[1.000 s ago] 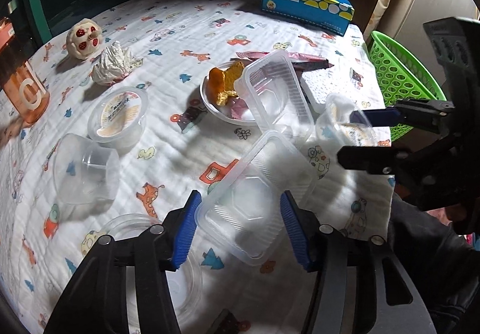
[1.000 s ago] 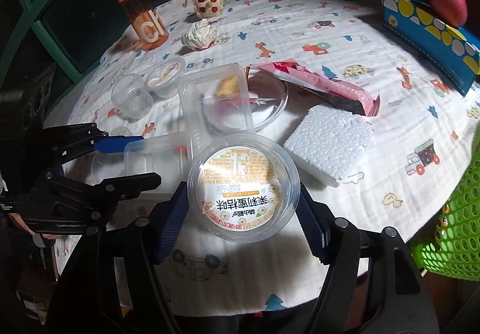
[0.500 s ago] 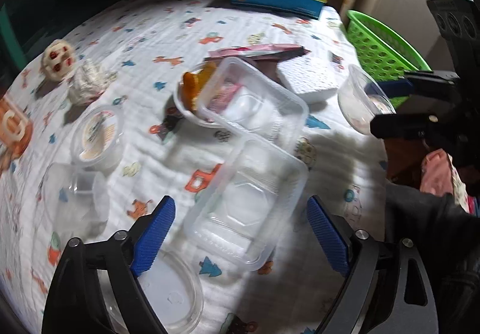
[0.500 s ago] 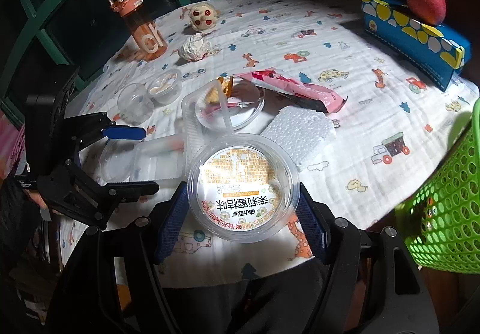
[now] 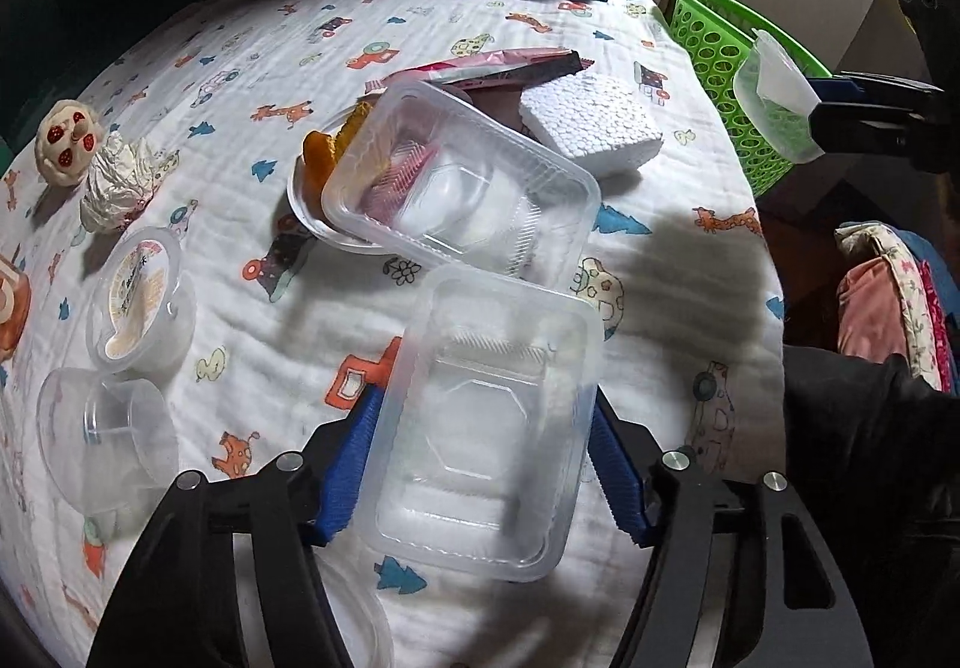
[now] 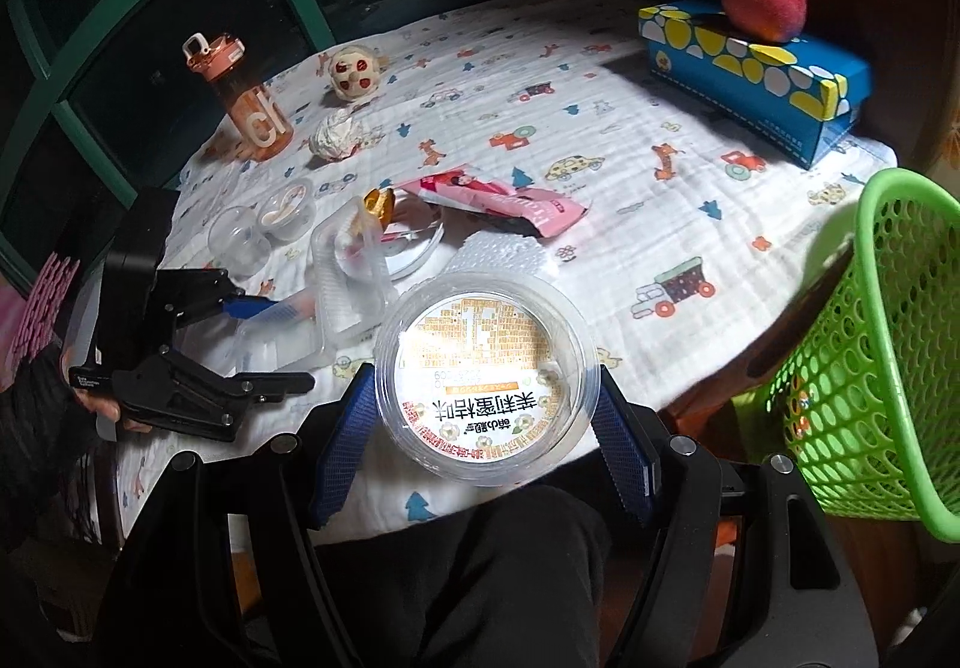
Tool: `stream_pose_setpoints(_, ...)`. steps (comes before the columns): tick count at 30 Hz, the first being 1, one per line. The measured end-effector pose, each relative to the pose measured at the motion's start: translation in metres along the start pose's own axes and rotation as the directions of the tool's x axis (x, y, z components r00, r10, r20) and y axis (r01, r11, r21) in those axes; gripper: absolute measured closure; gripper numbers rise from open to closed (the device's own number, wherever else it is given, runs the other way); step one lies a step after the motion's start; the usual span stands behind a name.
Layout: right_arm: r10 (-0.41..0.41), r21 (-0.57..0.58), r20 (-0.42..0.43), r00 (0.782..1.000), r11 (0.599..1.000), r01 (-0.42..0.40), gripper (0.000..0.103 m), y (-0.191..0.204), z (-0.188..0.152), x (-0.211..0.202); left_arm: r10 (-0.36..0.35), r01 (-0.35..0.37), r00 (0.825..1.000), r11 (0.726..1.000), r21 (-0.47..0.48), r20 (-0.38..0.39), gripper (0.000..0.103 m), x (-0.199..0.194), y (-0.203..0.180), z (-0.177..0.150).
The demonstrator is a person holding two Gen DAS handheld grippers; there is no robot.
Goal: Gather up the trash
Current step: 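Carry the pudding cup into the green basket and open the right tool while the left tool carries the box, then lower the clear rectangular box into the green basket and open the left tool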
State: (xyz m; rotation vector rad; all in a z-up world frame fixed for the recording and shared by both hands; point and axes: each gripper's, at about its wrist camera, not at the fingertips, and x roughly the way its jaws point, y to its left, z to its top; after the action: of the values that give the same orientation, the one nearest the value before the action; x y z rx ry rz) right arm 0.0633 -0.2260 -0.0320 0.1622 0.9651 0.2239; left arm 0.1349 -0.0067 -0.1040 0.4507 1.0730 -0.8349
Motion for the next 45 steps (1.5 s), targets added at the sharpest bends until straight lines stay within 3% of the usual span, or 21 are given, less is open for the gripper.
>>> stream_pose_setpoints(9,-0.077,0.065,0.092,0.993,0.995,0.071,0.034,-0.050,0.012,-0.039,0.008,-0.005,0.999,0.996,-0.086,0.036,0.045,-0.025,-0.014,0.000)
stream_pose_setpoints(17,-0.208,0.179,0.141,0.968,0.967,0.182,0.034,-0.121,0.007,-0.074,-0.032,0.053,0.993,0.981,-0.186,0.113,0.046,-0.048,-0.031,0.018)
stream_pose_setpoints(30,-0.304,0.318,0.086,0.949,0.911,0.263,0.033,-0.208,-0.015,-0.082,-0.105,0.144,0.969,0.975,-0.170,0.223,0.046,-0.051,-0.092,0.113)
stream_pose_setpoints(39,-0.288,0.368,0.059,0.956,0.896,0.248,0.032,-0.238,-0.034,-0.084,-0.164,0.190,0.959,0.977,-0.093,0.231,0.046,-0.033,-0.146,0.192)
stream_pose_setpoints(45,-0.276,0.383,0.072,0.958,0.895,0.229,0.032,-0.247,-0.039,-0.088,-0.198,0.217,0.953,0.974,-0.058,0.231,0.046,-0.021,-0.174,0.224)
